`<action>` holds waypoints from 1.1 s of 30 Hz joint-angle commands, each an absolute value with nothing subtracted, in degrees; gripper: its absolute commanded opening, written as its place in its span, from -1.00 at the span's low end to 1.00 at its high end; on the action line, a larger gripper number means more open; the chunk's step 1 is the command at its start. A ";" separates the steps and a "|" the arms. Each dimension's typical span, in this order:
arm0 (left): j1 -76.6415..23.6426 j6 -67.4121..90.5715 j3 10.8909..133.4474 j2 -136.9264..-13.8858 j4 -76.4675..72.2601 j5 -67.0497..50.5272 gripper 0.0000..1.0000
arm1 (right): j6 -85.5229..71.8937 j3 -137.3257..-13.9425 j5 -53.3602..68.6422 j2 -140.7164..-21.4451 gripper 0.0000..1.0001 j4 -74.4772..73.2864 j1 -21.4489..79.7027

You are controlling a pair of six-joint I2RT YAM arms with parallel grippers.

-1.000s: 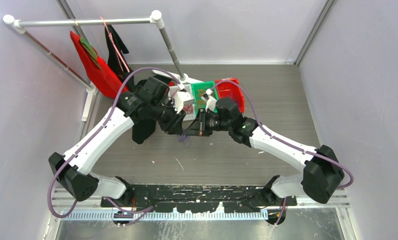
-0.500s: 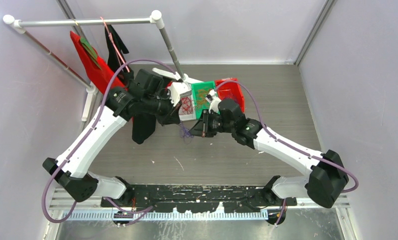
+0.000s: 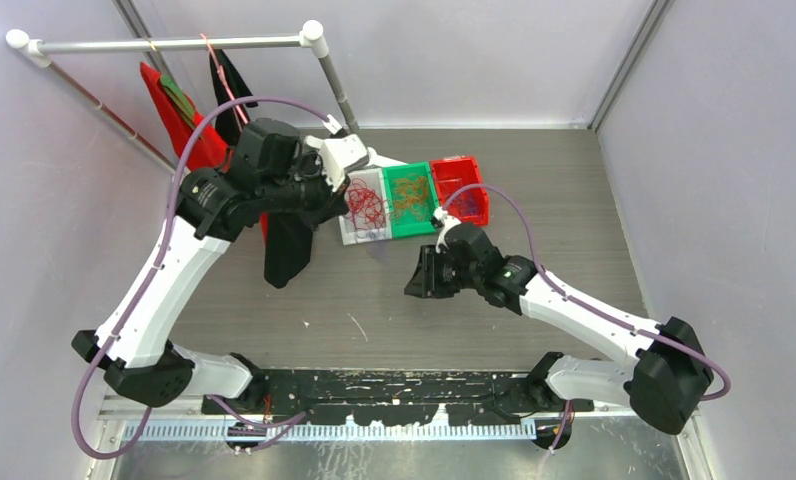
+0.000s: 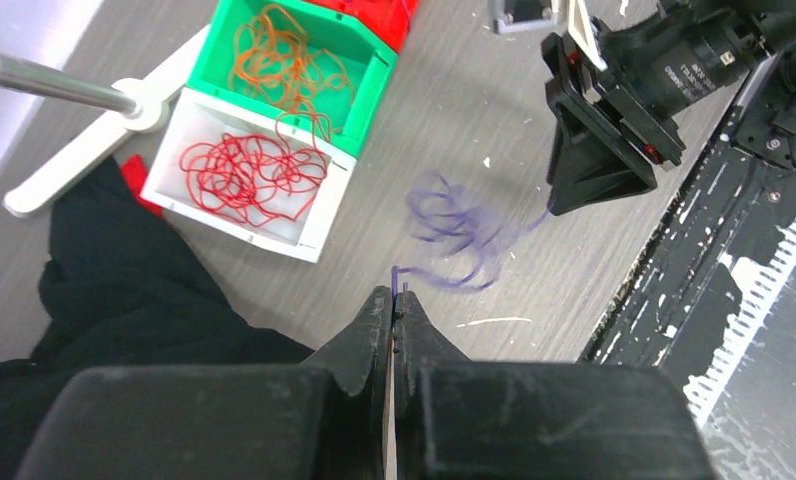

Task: Untangle the cables

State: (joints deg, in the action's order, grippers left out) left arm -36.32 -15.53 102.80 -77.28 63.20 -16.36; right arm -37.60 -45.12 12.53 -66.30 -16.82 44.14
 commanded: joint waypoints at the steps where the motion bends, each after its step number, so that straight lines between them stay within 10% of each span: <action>1: -36.16 -16.84 104.88 -74.85 59.95 -14.24 -1.00 | -34.83 -44.72 8.32 -61.48 -0.17 -19.81 44.10; 9: -36.20 -14.87 105.34 -75.19 60.52 -18.91 -1.00 | -27.60 -53.55 4.11 -58.86 0.30 -20.44 44.06; 16: -36.20 -14.16 106.91 -76.55 63.66 -23.25 -1.00 | -18.44 -51.62 13.96 -57.21 0.55 9.76 47.49; 33: -36.18 -11.07 113.76 -79.43 69.52 -31.92 -1.00 | -16.93 -56.44 17.39 -75.69 0.18 32.95 48.87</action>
State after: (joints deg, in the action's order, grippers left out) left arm -36.32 -12.80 110.43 -79.20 68.31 -28.75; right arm -16.45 -54.85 18.13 -75.22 21.58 48.90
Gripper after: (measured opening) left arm 0.007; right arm 0.637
